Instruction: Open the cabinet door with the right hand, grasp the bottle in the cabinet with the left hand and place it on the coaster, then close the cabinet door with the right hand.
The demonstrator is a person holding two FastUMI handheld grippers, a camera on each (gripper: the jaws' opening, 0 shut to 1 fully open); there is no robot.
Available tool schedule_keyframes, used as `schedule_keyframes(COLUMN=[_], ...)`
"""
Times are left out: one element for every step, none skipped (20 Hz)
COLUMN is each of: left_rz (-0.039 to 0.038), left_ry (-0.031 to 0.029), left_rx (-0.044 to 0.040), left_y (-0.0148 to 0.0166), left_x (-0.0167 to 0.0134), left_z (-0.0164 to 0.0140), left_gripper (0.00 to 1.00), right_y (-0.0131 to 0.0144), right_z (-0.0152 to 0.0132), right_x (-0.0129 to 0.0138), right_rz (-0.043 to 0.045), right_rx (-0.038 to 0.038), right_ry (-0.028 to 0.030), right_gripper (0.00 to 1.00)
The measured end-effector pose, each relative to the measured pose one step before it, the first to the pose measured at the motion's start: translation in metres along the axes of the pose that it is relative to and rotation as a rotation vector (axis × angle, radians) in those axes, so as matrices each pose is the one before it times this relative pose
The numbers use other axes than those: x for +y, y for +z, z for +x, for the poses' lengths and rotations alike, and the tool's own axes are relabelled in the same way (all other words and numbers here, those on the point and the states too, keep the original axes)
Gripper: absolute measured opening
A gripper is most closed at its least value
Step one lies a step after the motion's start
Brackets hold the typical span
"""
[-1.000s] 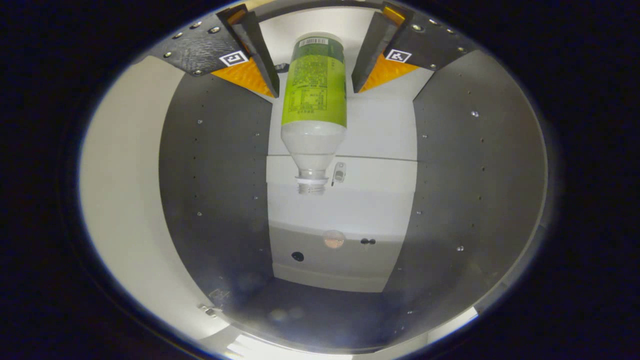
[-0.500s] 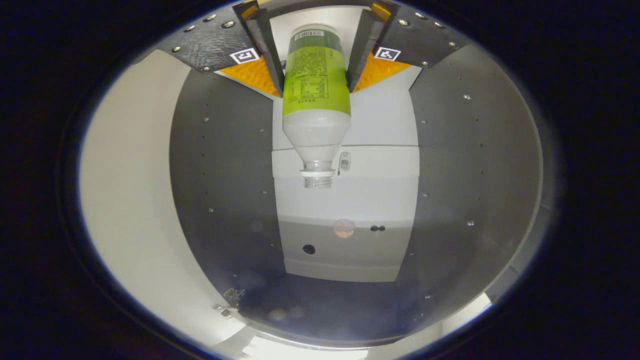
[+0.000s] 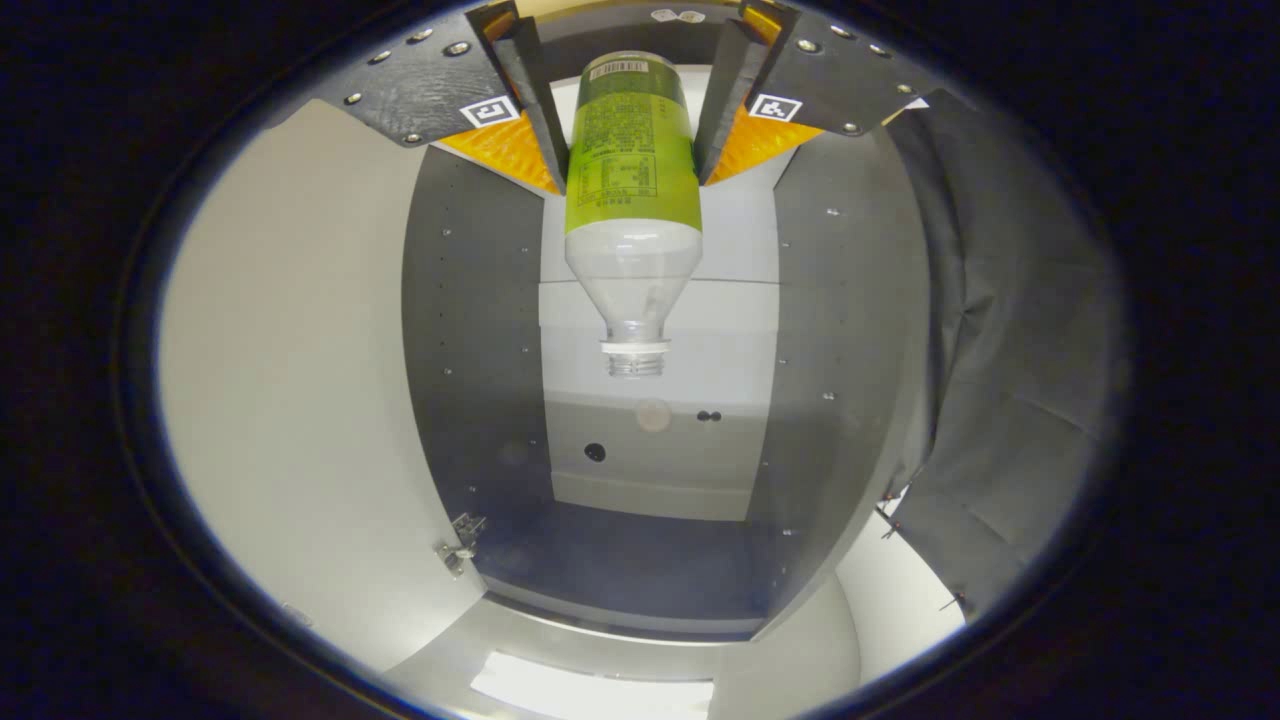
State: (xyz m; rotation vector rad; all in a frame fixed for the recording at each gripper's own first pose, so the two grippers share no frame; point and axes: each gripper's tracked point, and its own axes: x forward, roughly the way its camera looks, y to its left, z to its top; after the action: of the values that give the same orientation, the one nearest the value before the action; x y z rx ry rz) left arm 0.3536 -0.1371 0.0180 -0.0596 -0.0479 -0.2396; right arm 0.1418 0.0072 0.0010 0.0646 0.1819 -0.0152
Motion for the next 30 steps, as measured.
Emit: schedule_keyframes(left_rz=[0.00195,0.00187,-0.00019,-0.00206,-0.00124,0.00349,0.00444,0.00337,0.00433,0.00681,0.00996,0.00703,0.00292,-0.00037,-0.00235,-0.00349,-0.00330,-0.00227,-0.00190,-0.00273,-0.00193,-0.00038,0.00142,0.00238,0.00036,-0.00307,-0.00569,-0.00729,-0.00423,0.00109], left_ry=[0.00913,0.01396,0.01073,0.01057,0.00710,0.01111,0.01193,0.00872,0.00859,0.00944,0.00938,0.00879,0.00653,0.00376,0.00518,0.00441,0.00612,0.01064,0.01206,0.00854,0.00801,0.00787,0.00908,0.00860,0.00672,0.00619,0.00526,0.00673,0.00837,0.01163], left_rx=[-0.00322,-0.00165,0.00046,0.00109,-0.00103,-0.00103,-0.00223,-0.00171,-0.00313,-0.00034,0.00236,0.00205,0.00249,-0.00186,-0.00337,-0.00234,0.00075,0.00695,0.00883,0.00844,0.00957,0.00803,0.00585,0.00809,0.00944,0.00807,0.00814,0.00690,0.00490,0.00600], left_y=[0.00256,-0.00061,-0.00095,-0.00297,0.00081,-0.00100,0.00040,-0.00099,0.00004,-0.00257,-0.00206,-0.00226,-0.00211,-0.00188,-0.00243,-0.00218,-0.00323,-0.00520,-0.00635,-0.00732,-0.00477,-0.00724,-0.00682,-0.00797,-0.00860,-0.00817,-0.00758,-0.00762,-0.00766,-0.00765], left_x=[0.00207,0.00528,0.00323,0.00346,0.00201,0.00370,0.00372,0.00242,0.00281,0.00315,0.00304,0.00258,0.00223,0.00177,0.00224,0.00162,0.00123,0.00216,0.00240,0.00101,0.00103,0.00211,0.00207,0.00245,0.00139,0.00286,0.00224,0.00258,0.00328,0.00405], left_z=[-0.01151,-0.00976,-0.01119,-0.00917,-0.01115,-0.01049,-0.01259,-0.01214,-0.01232,-0.01018,-0.00963,-0.01046,-0.00914,-0.00838,-0.01055,-0.01001,-0.00901,-0.00929,-0.00847,-0.00730,-0.00650,-0.00804,-0.00862,-0.00636,-0.00542,-0.00582,-0.00351,-0.00508,-0.00453,-0.00530], left_gripper=[0.72,0.68,0.68,0.68,0.72,0.68,0.68,0.68,0.68,0.68,0.68,0.68,0.68,0.68,0.68,0.72,0.72,0.72,0.68,0.68,0.68,0.68,0.72,0.72,0.72,0.72,0.68,0.68,0.68,0.64], right_y=[0.00095,0.00059,-0.00024,-0.00079,0.00101,0.00010,0.00000,-0.00003,-0.00082,-0.00032,-0.00039,-0.00103,-0.00071,-0.00108,-0.00149,-0.00174,-0.00049,-0.00149,-0.00099,-0.00066,-0.00048,-0.00027,-0.00003,-0.00113,-0.00002,-0.00074,0.00052,-0.00117,-0.00031,-0.00046], right_z=[-0.00057,0.00032,-0.00078,-0.00039,-0.00092,-0.00170,-0.00126,-0.00021,-0.00031,0.00058,-0.00147,-0.00019,-0.00076,0.00060,0.00001,-0.00004,-0.00020,0.00117,0.00080,0.00065,0.00025,0.00095,0.00031,0.00148,0.00046,0.00100,0.00063,0.00139,-0.00043,0.00027], right_x=[0.00096,0.00161,0.00181,0.00212,0.00133,0.00119,0.00088,0.00213,0.00117,0.00179,0.00261,0.00278,0.00175,0.00249,0.00156,0.00221,0.00163,0.00111,0.00068,0.00123,0.00075,-0.00076,-0.00040,-0.00090,-0.00135,-0.00053,-0.00160,-0.00275,0.00002,0.00031], right_rz=[0.00175,0.00044,-0.00065,-0.00235,-0.00385,-0.00462,-0.00365,-0.00174,0.00031,0.00204,0.00363,0.00304,0.00087,-0.00118,-0.00146,-0.00037,0.00080,0.00104,0.00064,0.00089,0.00097,0.00048,0.00093,0.00309,0.00498,0.00470,0.00226,0.00044,0.00046,0.00084], right_rx=[0.00105,0.00027,-0.00219,-0.00164,-0.00146,0.00009,0.00068,0.00032,-0.00050,-0.00030,-0.00055,0.00128,0.00178,0.00190,0.00235,0.00213,0.00133,0.00299,0.00278,0.00094,0.00012,0.00042,0.00026,0.00168,0.00240,0.00050,0.00058,-0.00078,0.00035,0.00235], right_ry=[0.01400,0.01377,0.01333,0.01394,0.01443,0.01261,0.01348,0.01322,0.01229,0.01208,0.01333,0.01250,0.01195,0.01099,0.01078,0.00987,0.01070,0.00842,0.00771,0.00613,0.00628,0.00391,0.00100,0.00130,0.00175,0.00093,-0.00049,-0.00464,-0.00332,-0.00281], right_gripper=[0.96,0.96,0.96,0.96,0.96,0.96,0.96,0.96,0.96,0.96,0.96,0.96,0.95,0.95,0.95,0.95,0.96,0.95,0.95,0.95,0.95,0.96,0.95,0.95,0.95,0.95,0.95,0.95,0.95,0.95])
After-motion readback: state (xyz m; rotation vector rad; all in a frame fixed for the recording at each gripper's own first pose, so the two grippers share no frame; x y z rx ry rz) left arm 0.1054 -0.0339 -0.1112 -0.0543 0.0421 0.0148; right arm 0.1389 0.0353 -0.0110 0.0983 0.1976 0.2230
